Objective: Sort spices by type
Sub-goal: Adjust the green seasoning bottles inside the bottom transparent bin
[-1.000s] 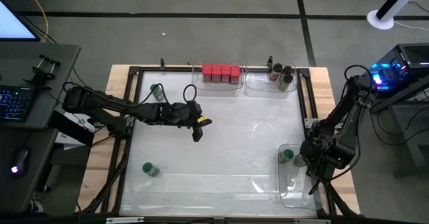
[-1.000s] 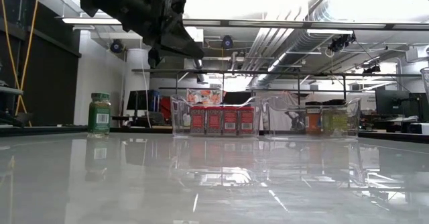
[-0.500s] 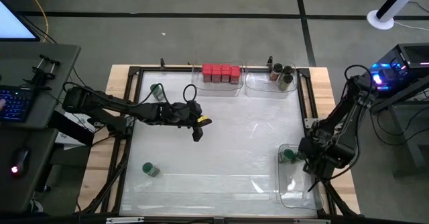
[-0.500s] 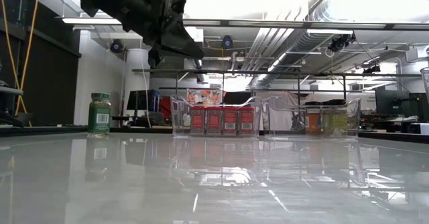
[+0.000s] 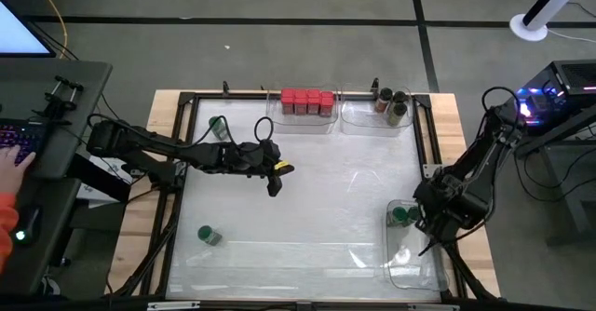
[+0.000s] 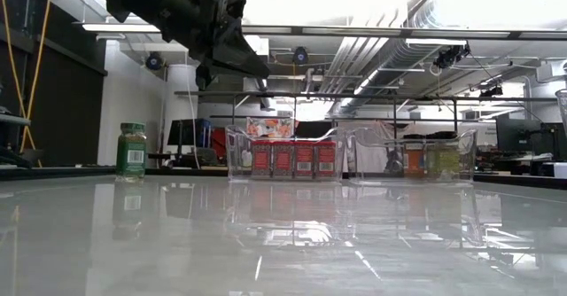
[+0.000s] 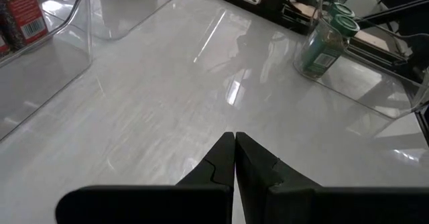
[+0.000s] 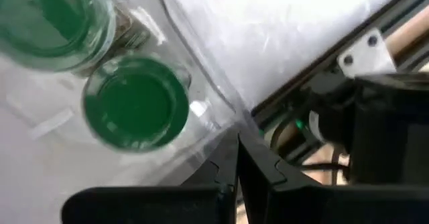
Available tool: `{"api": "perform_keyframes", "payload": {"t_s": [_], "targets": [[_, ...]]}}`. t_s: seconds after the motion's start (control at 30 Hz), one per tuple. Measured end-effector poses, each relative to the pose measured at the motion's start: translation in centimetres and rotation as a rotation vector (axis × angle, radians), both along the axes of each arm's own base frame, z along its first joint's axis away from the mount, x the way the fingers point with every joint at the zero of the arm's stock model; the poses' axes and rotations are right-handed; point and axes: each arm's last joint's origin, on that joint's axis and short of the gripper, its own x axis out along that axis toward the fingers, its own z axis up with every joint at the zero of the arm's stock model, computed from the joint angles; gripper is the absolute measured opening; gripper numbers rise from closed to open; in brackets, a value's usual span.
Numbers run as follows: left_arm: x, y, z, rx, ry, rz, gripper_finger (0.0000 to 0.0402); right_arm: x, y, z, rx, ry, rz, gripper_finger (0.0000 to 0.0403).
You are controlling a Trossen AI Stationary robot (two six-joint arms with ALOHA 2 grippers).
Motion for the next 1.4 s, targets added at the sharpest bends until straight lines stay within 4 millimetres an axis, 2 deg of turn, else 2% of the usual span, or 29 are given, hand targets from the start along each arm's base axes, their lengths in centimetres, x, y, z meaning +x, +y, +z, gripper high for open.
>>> {"api": "perform_keyframes", "payload": {"t_s": [0.13, 0.2, 0.27, 0.5, 0.8, 1.4], "targets": [[0.0, 0.0, -0.1, 0.0, 0.008, 0.0, 0.0, -0.1, 1.4, 0.2, 0.141, -0.006, -0.003, 0.0], [-0.1, 0.0, -0.2, 0.0, 0.016, 0.0, 0.0, 0.3, 2.8, 0.2, 0.26, -0.078, 0.026, 0.0], [-0.1, 0.0, -0.2, 0.001, 0.022, 0.0, 0.0, 0.7, 3.7, 0.2, 0.31, -0.153, 0.039, 0.0], [-0.1, 0.0, -0.2, 0.002, 0.025, 0.0, 0.0, 2.1, 5.2, -2.1, 0.178, -0.125, 0.03, 0.0], [-0.2, 0.0, -0.3, -0.001, 0.034, -0.004, 0.0, 3.8, 5.9, -5.0, 0.027, -0.044, -0.017, 0.0], [-0.2, 0.0, -0.3, -0.002, 0.034, -0.007, 0.0, 5.8, 5.0, -5.1, -0.017, -0.107, -0.034, 0.0]]}}
